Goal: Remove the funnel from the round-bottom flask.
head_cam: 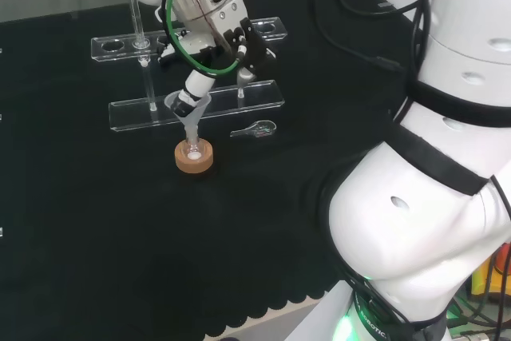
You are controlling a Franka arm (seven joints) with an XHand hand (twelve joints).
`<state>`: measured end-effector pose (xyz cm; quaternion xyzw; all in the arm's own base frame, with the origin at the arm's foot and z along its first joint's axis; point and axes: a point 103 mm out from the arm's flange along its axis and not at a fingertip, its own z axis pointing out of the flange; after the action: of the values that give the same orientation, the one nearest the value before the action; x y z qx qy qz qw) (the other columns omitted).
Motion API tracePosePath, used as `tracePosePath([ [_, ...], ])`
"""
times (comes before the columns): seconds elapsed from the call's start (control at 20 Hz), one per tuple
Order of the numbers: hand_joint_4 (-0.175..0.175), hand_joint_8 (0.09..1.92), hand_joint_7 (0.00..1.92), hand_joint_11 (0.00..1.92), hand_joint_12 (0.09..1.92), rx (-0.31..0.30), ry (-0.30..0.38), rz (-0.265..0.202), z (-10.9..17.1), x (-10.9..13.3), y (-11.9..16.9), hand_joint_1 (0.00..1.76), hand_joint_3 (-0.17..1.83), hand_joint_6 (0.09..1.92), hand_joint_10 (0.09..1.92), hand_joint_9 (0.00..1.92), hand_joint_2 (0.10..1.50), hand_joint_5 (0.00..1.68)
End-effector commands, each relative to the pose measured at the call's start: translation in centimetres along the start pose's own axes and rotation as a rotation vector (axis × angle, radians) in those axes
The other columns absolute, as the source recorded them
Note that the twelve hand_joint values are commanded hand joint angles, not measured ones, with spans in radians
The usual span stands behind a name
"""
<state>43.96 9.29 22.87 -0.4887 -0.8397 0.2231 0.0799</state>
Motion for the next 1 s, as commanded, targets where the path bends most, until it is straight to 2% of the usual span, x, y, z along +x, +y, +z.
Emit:
tracePosePath([
  [0.05,-0.001,0.09,0.0,0.19,1.44,0.033,-0.021,0.012,0.7,-1.2,1.1,0.46,0.12,0.09,0.81,0.0,0.77,0.0],
  [0.3,0.002,0.12,0.01,0.18,1.46,0.047,-0.026,0.001,1.3,-1.6,1.8,0.49,0.11,0.09,0.85,0.0,0.78,0.0],
  [0.45,-0.001,0.26,0.0,0.19,1.46,0.055,-0.024,-0.004,1.5,-1.6,2.1,0.5,0.1,0.09,0.86,0.05,0.79,0.0],
  [0.6,-0.007,0.4,0.0,0.21,1.45,0.057,-0.015,-0.011,1.7,-1.6,2.3,0.51,0.09,0.09,0.85,0.15,0.8,0.0],
  [1.0,-0.02,0.55,0.0,0.35,1.38,0.083,-0.022,-0.027,2.3,-1.2,2.7,0.52,0.1,0.09,0.74,0.41,0.81,0.0],
])
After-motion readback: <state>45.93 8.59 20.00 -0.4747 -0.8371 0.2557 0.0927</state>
